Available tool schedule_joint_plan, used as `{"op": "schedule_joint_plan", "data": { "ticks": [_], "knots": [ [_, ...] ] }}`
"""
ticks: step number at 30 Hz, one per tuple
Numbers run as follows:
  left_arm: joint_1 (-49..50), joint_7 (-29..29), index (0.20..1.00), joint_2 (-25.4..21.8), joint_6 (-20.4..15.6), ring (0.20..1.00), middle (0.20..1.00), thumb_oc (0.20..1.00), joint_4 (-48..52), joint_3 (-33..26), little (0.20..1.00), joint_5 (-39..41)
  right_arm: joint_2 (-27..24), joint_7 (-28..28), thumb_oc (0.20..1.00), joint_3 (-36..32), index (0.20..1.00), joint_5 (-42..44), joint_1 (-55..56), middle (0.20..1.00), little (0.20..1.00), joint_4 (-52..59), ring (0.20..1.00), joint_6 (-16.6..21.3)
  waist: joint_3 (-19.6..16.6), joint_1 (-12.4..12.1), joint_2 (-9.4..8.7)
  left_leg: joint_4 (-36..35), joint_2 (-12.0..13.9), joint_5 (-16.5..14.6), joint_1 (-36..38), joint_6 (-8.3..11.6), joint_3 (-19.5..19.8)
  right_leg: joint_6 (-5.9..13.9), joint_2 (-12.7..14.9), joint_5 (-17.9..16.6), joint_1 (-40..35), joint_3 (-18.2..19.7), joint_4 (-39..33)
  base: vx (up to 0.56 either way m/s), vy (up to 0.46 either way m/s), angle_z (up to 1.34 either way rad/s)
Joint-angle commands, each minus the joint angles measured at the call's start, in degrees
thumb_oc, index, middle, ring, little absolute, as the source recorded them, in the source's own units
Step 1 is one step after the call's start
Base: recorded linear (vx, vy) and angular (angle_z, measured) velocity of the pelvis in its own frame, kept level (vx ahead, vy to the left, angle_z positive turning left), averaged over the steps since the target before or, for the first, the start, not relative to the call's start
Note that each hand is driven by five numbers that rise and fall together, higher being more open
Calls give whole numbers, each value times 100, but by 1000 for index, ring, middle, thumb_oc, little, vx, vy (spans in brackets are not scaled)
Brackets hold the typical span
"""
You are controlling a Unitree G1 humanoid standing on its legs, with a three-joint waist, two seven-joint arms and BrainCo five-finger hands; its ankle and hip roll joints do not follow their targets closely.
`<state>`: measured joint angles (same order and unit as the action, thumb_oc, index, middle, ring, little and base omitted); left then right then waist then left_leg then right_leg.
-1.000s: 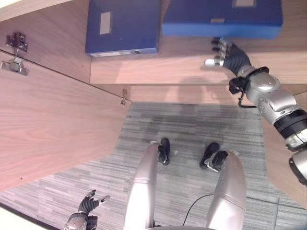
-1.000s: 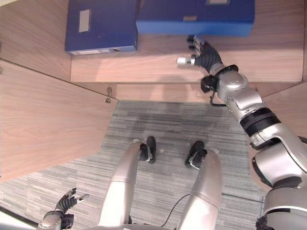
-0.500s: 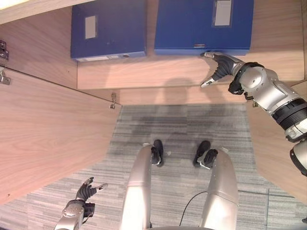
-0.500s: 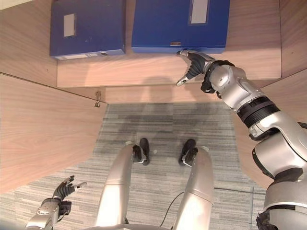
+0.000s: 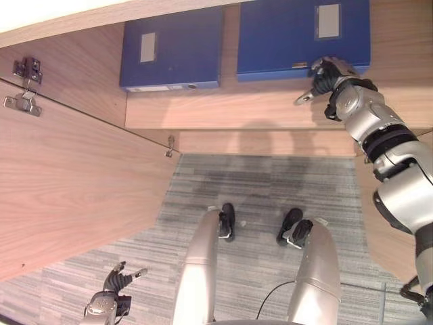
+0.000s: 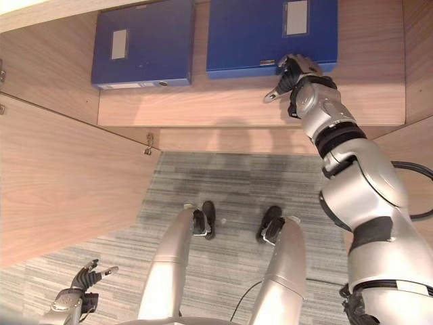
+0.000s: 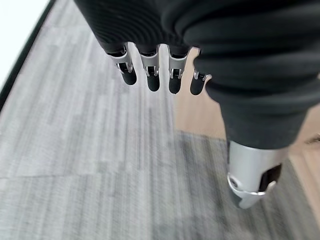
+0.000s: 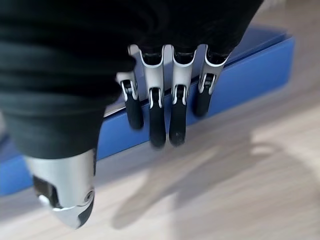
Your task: Put the empty folder in the office cabinet
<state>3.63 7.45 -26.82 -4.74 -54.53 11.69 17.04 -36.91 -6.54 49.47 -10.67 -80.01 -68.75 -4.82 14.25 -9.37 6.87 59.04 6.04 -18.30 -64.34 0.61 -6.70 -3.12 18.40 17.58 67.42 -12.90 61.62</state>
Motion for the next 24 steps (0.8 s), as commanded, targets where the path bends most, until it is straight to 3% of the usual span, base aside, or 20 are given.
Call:
{"op": "schedule_joint_plan", "data": {
  "ticks": [1,7,14,19,23,24],
  "knots": [
    [-281,251,1000,-88,-88,1000,1000,1000,-217,-46,1000,18,-266,-363,1000,89,1000,-277,-467,1000,1000,314,1000,-36,218,41,-90,-744,30,355,-117,36,242,304,75,137,-366,262,-461,-9,-15,4],
    [-581,321,1000,13,-97,1000,1000,1000,-503,36,1000,37,-113,-415,1000,149,1000,-551,-245,1000,1000,178,1000,-88,246,103,-148,-960,5,439,-18,40,215,350,57,37,-454,213,-640,0,0,0],
    [-828,341,1000,-6,-119,1000,1000,1000,-772,89,1000,-66,396,-373,1000,-81,1000,-283,200,1000,1000,116,1000,-31,227,127,-226,-1843,15,753,668,99,152,502,-75,-334,-1038,83,-1391,-7,0,-2],
    [-997,389,1000,62,-128,1000,1000,1000,-886,238,1000,-311,1030,-474,1000,-439,1000,-448,1051,1000,1000,-251,1000,-81,269,120,-281,-3062,-80,1221,1846,218,194,608,-275,-729,-2306,-162,-2676,5,-69,0],
    [-1190,488,1000,278,-102,1000,1000,1000,-1092,306,1000,-485,1479,-636,1000,-545,1000,-1157,1982,1000,1000,-589,1000,-186,287,157,-332,-4168,-144,1656,2956,297,274,678,-489,-975,-3384,-358,-3719,60,-142,4],
    [-1187,482,1000,447,-96,1000,1000,1000,-1235,326,1000,-661,1546,-644,1000,-580,1000,-1487,2609,1000,1000,-718,1000,-166,292,144,-330,-4863,-92,1947,3762,393,328,702,-661,-1067,-4193,-489,-4320,97,-235,-4]
  ]
}}
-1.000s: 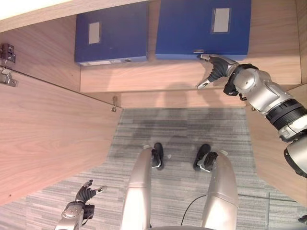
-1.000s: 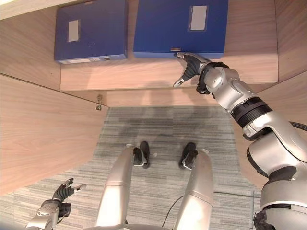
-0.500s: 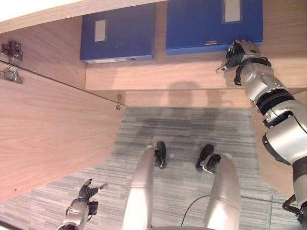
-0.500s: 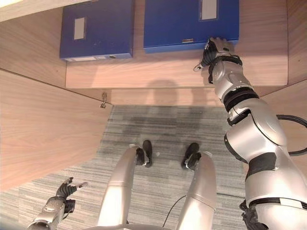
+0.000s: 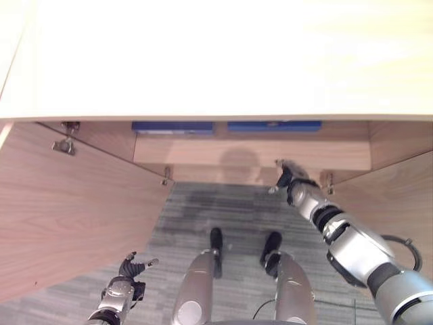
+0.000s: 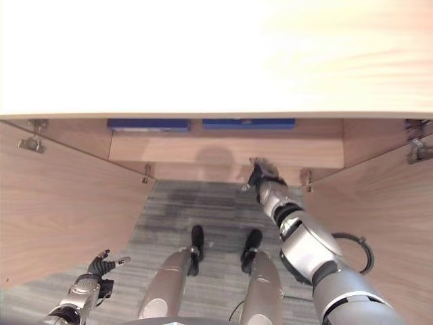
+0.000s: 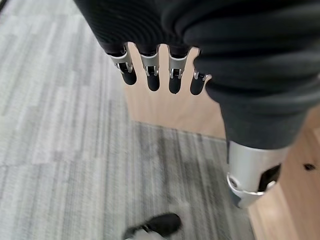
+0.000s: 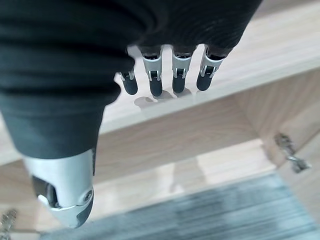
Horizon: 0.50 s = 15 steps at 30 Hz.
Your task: Put the empty folder in the office cabinet
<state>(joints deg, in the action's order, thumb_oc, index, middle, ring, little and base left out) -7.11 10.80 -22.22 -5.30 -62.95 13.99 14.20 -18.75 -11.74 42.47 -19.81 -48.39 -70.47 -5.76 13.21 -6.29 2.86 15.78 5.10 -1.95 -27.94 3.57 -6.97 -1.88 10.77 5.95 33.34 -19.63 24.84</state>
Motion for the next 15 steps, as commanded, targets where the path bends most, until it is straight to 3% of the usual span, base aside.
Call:
{"op": "schedule_joint_plan", "data": {
  "ticks": [1,2,3,4,5,6,7,9,10,11,12,15],
  "knots": [
    [-79,132,1000,5,-38,1000,1000,1000,-417,82,1000,-434,-250,-104,1000,82,1000,-583,-383,1000,1000,-560,1000,-56,385,-162,75,-630,30,374,234,114,364,561,67,97,-886,172,-722,86,-247,10],
    [-31,115,1000,36,-22,1000,1000,1000,-445,74,1000,-466,-201,-84,1000,36,1000,-551,-207,1000,1000,-559,1000,-33,370,-162,65,-780,70,459,404,151,352,559,8,78,-1072,146,-878,-20,-186,12],
    [126,43,1000,129,-10,1000,1000,1000,-479,59,1000,-598,-73,-32,1000,-41,1000,-517,351,1000,1000,-511,1000,46,278,-145,35,-1132,192,816,743,233,308,520,-194,-119,-1535,3,-1464,-38,-206,10],
    [170,30,1000,165,-12,1000,1000,1000,-506,84,1000,-690,-17,-20,1000,-65,1000,-543,542,1000,1000,-498,1000,77,250,-139,-7,-1180,236,862,854,269,325,529,-256,-162,-1702,-4,-1644,-89,-212,-11],
    [184,0,1000,223,2,1000,1000,1000,-536,132,1000,-831,133,-15,1000,-39,1000,-531,789,1000,1000,-453,1000,108,267,-122,-111,-952,186,653,991,206,474,535,-304,-267,-1905,73,-1842,-49,-103,-9],
    [185,0,1000,222,2,1000,1000,1000,-537,132,1000,-831,134,-16,1000,-39,1000,-531,790,1000,1000,-453,1000,108,273,-123,-110,-945,188,646,997,206,474,536,-307,-269,-1916,73,-1848,-75,-69,-12],
    [77,-75,1000,311,27,1000,1000,1000,-624,224,1000,-984,284,23,1000,-50,1000,-471,1014,1000,1000,-439,1000,144,272,-70,-234,-415,-36,200,1203,141,688,554,-265,-377,-2107,206,-2004,-34,-13,-16],
    [52,-115,1000,372,34,1000,1000,1000,-649,286,1000,-1100,378,29,1000,-110,1000,-420,1169,1000,1000,-440,1000,176,243,-41,-269,-140,-106,30,1352,125,767,563,-264,-432,-2216,259,-2103,-17,55,-34],
    [94,-215,1000,541,57,1000,1000,1000,-657,383,1000,-1225,446,81,1000,-351,1000,-262,1522,1000,1000,-547,1000,192,9,60,-297,78,-310,-290,1731,17,979,592,-355,-508,-2420,407,-2250,9,111,-27],
    [93,-215,1000,539,57,1000,1000,1000,-657,383,1000,-1225,447,81,1000,-353,1000,-262,1522,1000,1000,-547,1000,192,-5,72,-311,57,-328,-262,1716,11,985,596,-337,-520,-2406,399,-2259,67,227,-11],
    [128,-299,1000,684,85,1000,1000,1000,-690,424,1000,-1351,495,189,1000,-540,1000,-185,1831,1000,1000,-585,1000,189,-185,141,-256,-424,-498,-546,2089,-127,1044,633,-406,-546,-2501,483,-2240,53,289,3],
    [-217,-355,1000,827,154,1000,1000,1000,-816,635,1000,-1583,453,345,1000,-1060,1000,254,2612,1000,1000,-582,1000,139,-740,467,-268,-1588,-640,-325,2821,-303,895,809,-402,-918,-2696,659,-2546,24,406,-33]
  ]
}}
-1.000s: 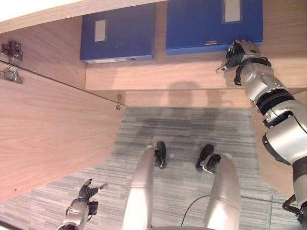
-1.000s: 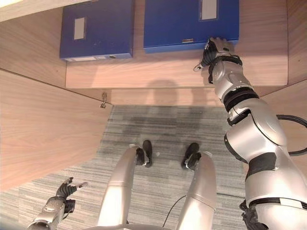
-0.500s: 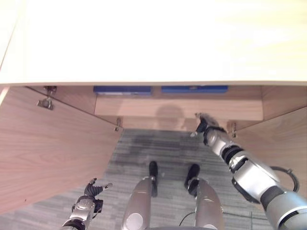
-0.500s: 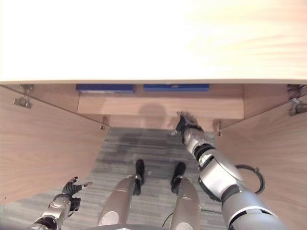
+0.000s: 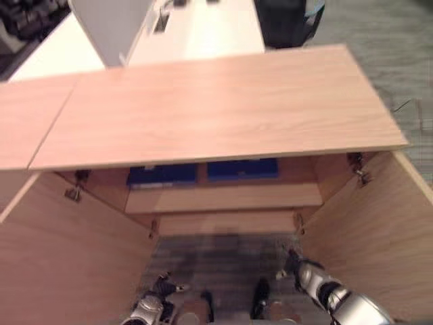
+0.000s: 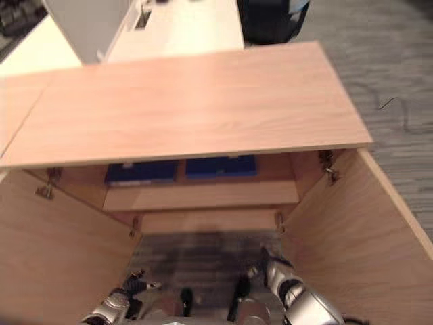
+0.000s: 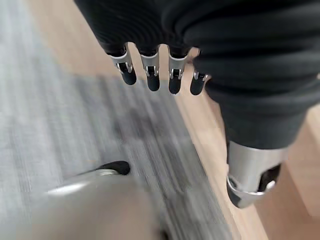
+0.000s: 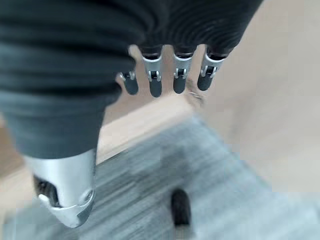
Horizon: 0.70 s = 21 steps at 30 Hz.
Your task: Put the empty folder in the office cabinet
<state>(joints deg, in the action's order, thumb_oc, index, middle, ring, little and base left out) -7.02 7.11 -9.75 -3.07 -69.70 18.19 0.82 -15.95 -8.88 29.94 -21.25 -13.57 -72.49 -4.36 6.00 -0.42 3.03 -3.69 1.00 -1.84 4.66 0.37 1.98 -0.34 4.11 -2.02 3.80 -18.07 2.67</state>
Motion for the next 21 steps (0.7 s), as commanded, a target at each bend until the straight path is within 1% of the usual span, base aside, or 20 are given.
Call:
{"op": "schedule_joint_plan", "data": {
  "ticks": [1,2,4,5,7,8,10,11,12,13,14,17,18,20,21],
  "knots": [
    [-295,10,1000,-394,-46,1000,1000,1000,-158,271,1000,-277,150,90,1000,131,1000,417,-765,1000,1000,-404,1000,-16,-40,-87,-274,253,-274,-310,-363,-33,-26,681,267,-157,262,544,-325,-90,309,-84],
    [-371,121,1000,-255,-69,1000,1000,1000,-163,394,1000,-376,181,51,1000,37,1000,486,-650,1000,1000,-398,1000,-9,-33,-30,-280,162,-298,-306,-271,-81,-51,706,278,-196,267,603,-286,-125,227,-69],
    [-205,99,1000,-267,-49,1000,1000,1000,-206,352,1000,-546,122,47,1000,-196,1000,604,-407,1000,1000,-301,1000,7,-35,16,-337,65,-390,-260,-229,-175,-87,776,321,-295,357,697,-233,-173,227,-40],
    [-147,106,1000,-312,3,1000,1000,1000,-425,181,1000,-645,143,34,1000,-441,1000,822,-160,1000,1000,-192,1000,34,-31,78,-412,-39,-461,-227,-148,-235,-170,832,353,-399,437,800,-194,-216,244,-26],
    [-93,82,1000,-365,70,1000,1000,1000,-699,-93,1000,-682,188,103,1000,-769,1000,1150,166,1000,1000,-105,1000,68,-8,188,-488,-118,-549,-207,-74,-297,-353,898,393,-594,545,943,-233,-197,216,-38],
    [-93,82,1000,-365,69,1000,1000,1000,-700,-92,1000,-683,188,104,1000,-770,1000,1150,168,1000,1000,-103,1000,67,-8,180,-488,-118,-549,-208,-72,-297,-361,899,391,-596,546,950,-234,-133,148,-70],
    [-29,34,1000,-492,118,1000,1000,1000,-822,-351,1000,-754,162,133,1000,-1132,1000,1432,471,1000,1000,-28,1000,116,42,303,-559,-131,-575,-215,-21,-330,-610,974,381,-745,650,1047,-293,-146,133,-65],
    [-25,27,1000,-563,137,1000,1000,1000,-862,-424,1000,-808,180,149,1000,-1233,1000,1486,559,1000,1000,-17,1000,108,98,336,-581,-131,-551,-203,-4,-337,-746,994,372,-735,728,1020,-218,-272,120,-91],
    [-1,30,1000,-704,207,1000,1000,1000,-953,-557,1000,-912,168,154,1000,-1413,1000,1644,787,1000,1000,39,1000,158,183,375,-576,-131,-409,-150,-37,-333,-1010,941,485,-506,752,610,96,-243,63,-102],
    [20,27,1000,-746,244,1000,1000,1000,-1001,-619,1000,-944,146,148,1000,-1537,1000,1722,891,1000,1000,11,1000,172,184,406,-579,-131,-344,-158,-20,-329,-1093,903,526,-397,691,526,246,-227,39,-128],
    [51,27,1000,-772,249,1000,1000,1000,-1031,-694,1000,-928,128,137,1000,-1683,1000,1818,1001,1000,1000,-31,1000,196,165,428,-585,-131,-305,-162,-28,-336,-1159,884,556,-313,633,522,353,-115,1,-107],
    [131,12,1000,-893,304,1000,1000,1000,-1138,-991,1000,-712,97,190,1000,-2018,1000,2030,1269,1000,1000,-301,1000,180,39,412,-626,-131,-205,-185,-78,-369,-1367,868,682,-163,442,702,590,-75,-32,-91],
    [131,12,1000,-893,304,1000,1000,1000,-1138,-990,1000,-712,97,190,1000,-2018,1000,2030,1269,1000,1000,-301,1000,180,39,411,-626,-131,-205,-185,-78,-369,-1368,868,682,-163,443,703,590,-25,-46,-57],
    [206,-29,1000,-1038,373,1000,1000,1000,-1246,-1079,1000,-727,-27,248,1000,-2224,1000,2092,1387,1000,1000,-526,1000,94,-153,375,-693,-131,-132,-218,-109,-386,-1530,902,837,-154,272,880,594,6,-81,-49],
    [206,-29,1000,-1038,373,1000,1000,1000,-1246,-1079,1000,-727,-27,248,1000,-2224,1000,2092,1387,1000,1000,-526,1000,94,-153,375,-693,-131,-132,-218,-109,-386,-1531,902,837,-154,272,881,594,19,-94,-42]
  ]
}}
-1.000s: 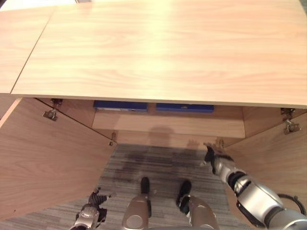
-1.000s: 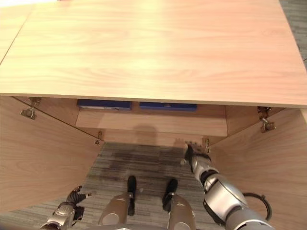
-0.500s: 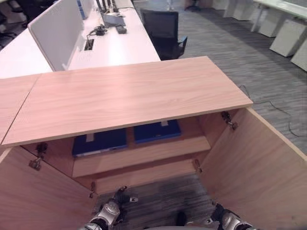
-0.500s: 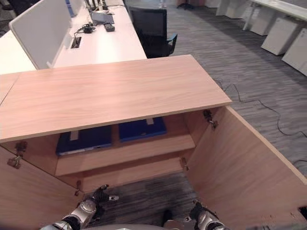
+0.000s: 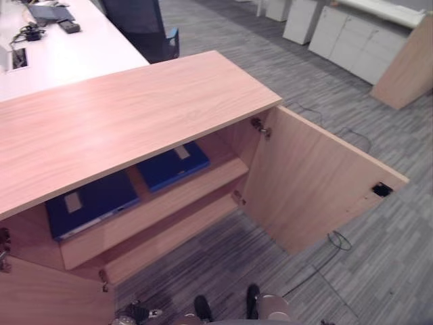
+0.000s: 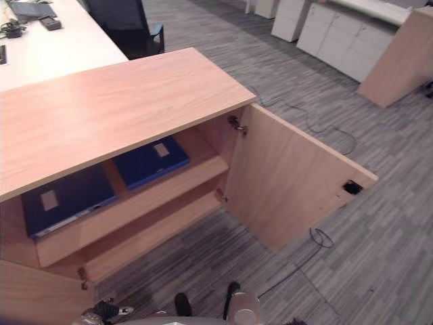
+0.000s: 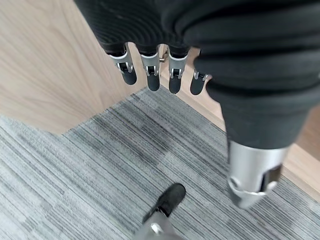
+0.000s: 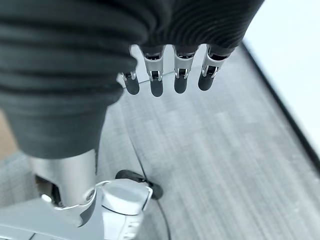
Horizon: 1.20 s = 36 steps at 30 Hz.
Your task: Put the empty folder in the office cabinet
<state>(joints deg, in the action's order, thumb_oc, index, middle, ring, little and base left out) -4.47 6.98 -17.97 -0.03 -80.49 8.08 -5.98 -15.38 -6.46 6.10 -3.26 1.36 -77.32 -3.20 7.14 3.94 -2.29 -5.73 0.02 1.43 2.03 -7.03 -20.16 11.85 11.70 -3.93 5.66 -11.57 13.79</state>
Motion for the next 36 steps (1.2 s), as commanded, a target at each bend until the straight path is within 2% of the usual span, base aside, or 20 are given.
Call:
{"op": "schedule_joint_plan", "data": {
  "ticks": [1,4,8,14,15,17,24,30,36],
  "knots": [
    [-113,-51,1000,-222,63,1000,1000,1000,-144,-27,1000,-70,-150,37,1000,75,1000,395,-82,1000,1000,-54,1000,-38,-320,-59,-197,73,-32,-556,152,357,630,-285,101,-12,20,325,-555,31,-87,-46],
    [-229,-114,1000,-168,69,1000,1000,1000,-74,39,1000,12,-445,-91,1000,-275,1000,732,-132,1000,1000,76,1000,-43,-474,-34,-344,73,-81,-603,166,376,393,-128,39,-114,-253,545,-1140,19,-94,-37],
    [-213,-80,1000,-156,51,1000,1000,1000,4,-39,1000,164,-741,-217,1000,-586,1000,1019,-126,1000,1000,329,1000,23,-552,-7,-354,73,14,-590,235,447,267,-108,-164,-100,-345,673,-1511,47,-134,-55],
    [-109,-153,1000,-14,-44,1000,1000,1000,288,20,1000,225,-1748,-561,1000,-1258,1000,976,-11,1000,1000,1562,1000,122,-605,104,-248,73,172,-575,359,583,328,-207,-373,44,-555,567,-1672,62,-80,-22],
    [-111,-153,1000,-14,-43,1000,1000,1000,289,21,1000,225,-1747,-561,1000,-1261,1000,974,-9,1000,1000,1567,1000,118,-617,98,-251,73,171,-561,340,585,321,-212,-373,32,-534,574,-1675,37,-60,-3],
    [-34,-175,1000,72,-69,1000,1000,1000,371,52,1000,215,-2150,-699,1000,-1537,1000,823,44,1000,1000,2369,1000,177,-602,129,-213,73,233,-534,358,630,342,-252,-424,93,-574,536,-1685,26,-55,-1],
    [125,-253,1000,194,-24,1000,1000,1000,461,110,1000,160,-2630,-861,1000,-1963,1000,705,-2,1000,1000,3573,1000,320,-572,83,-112,73,329,-478,388,738,421,-335,-530,270,-705,430,-1721,19,-34,9],
    [215,-330,1000,211,-4,1000,1000,1000,435,141,1000,125,-2831,-785,1000,-1875,1000,669,-229,1000,1000,4007,1000,420,-567,-1,-73,73,354,-423,360,788,469,-384,-579,311,-754,384,-1769,6,-23,12],
    [267,-360,1000,237,-11,1000,1000,1000,484,250,1000,171,-3121,-545,1000,-1299,1000,1002,-1040,1000,1000,4085,1000,555,-542,-160,-27,73,370,-353,328,862,553,-439,-624,382,-817,290,-1820,-15,-34,5]
  ]
}}
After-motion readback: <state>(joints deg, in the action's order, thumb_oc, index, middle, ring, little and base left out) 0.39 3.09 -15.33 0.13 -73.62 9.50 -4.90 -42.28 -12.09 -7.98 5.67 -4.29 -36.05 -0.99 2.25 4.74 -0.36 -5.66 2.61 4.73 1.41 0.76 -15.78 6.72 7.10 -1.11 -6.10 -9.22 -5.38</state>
